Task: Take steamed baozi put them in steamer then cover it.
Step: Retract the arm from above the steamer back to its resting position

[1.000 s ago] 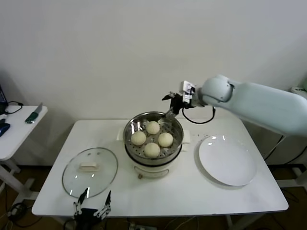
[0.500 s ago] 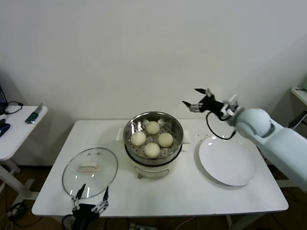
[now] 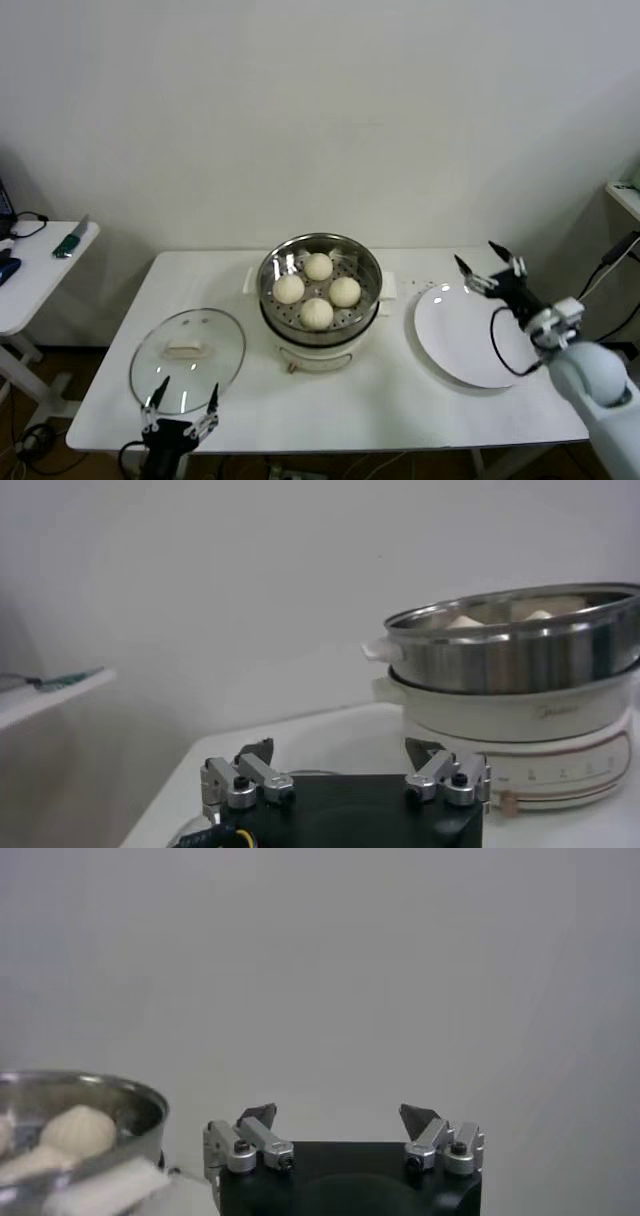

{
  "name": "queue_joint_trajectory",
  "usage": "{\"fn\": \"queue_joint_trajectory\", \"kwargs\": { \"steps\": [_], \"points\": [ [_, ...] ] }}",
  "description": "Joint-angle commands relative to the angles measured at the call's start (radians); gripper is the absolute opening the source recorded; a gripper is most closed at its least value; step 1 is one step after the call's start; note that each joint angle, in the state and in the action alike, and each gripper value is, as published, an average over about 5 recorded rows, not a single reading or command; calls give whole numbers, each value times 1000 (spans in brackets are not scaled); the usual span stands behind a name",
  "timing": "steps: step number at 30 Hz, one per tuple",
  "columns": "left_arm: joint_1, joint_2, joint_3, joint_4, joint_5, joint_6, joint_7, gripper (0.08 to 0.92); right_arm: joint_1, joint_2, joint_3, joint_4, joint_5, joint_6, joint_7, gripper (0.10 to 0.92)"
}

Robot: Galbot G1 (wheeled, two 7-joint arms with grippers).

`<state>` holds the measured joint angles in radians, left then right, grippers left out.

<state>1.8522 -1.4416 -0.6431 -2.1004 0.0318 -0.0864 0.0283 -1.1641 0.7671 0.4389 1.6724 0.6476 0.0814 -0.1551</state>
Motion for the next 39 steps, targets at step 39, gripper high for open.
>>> {"fn": "queue_joint_trajectory", "kwargs": {
  "steps": [39],
  "points": [
    [-330,171,-28,550,1307,-5,-456,823,-375,365,130,-85,-131,366,-19,823]
  ]
}}
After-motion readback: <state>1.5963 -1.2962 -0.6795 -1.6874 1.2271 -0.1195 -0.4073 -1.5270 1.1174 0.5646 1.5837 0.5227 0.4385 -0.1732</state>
